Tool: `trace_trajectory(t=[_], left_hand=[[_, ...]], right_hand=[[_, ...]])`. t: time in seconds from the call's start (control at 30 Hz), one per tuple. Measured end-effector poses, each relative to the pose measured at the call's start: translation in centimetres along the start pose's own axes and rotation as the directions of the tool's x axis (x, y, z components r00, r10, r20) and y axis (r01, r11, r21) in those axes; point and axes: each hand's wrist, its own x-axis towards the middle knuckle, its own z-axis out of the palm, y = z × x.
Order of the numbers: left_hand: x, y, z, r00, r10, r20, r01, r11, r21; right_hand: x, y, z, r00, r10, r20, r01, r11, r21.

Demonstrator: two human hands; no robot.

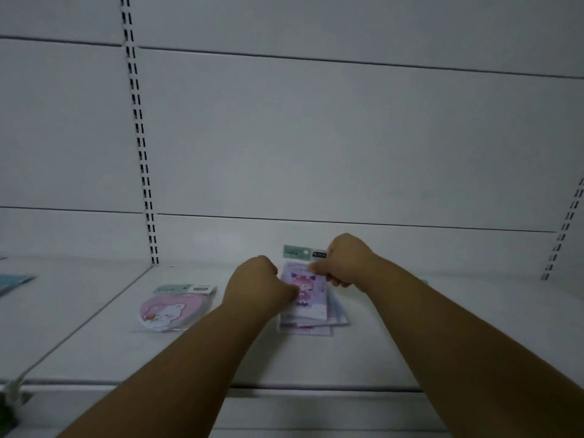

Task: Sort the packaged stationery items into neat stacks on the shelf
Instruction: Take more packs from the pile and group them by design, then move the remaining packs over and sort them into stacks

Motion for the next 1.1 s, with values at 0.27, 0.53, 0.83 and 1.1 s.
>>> trace_trajectory(t=[0.27, 0.53, 0.83, 1.1], left_hand=[[-0.3, -0.9, -0.5, 0.982, 0.156, -0.105, -0.140, 0.979, 0.146], [-3.8, -12.4, -12.6, 0.965, 0.164, -0.205, -0.122, 0.971, 0.206], [-8.2, -32.8, -29.8, 0.963, 0.003, -0.271, 0.098, 0.928, 0.359], [-3.6, -41.6, -35.4, 0.966, -0.004, -0.257, 0.110, 0.910, 0.399]], right_hand=[[-1.1, -2.3, 1.5, 0.930, -0.258, -0.262, 0.182, 0.942, -0.282], [-6.5, -19.5, 6.9, 0.744, -0.634, -0.211, 0.581, 0.770, -0.263], [-14.8, -40.6, 20.6, 0.630, -0.771, -0.094, 0.729, 0.628, -0.270], [-13.6, -47.8, 25.9, 0.667, -0.737, -0.108, 0.700, 0.670, -0.246]])
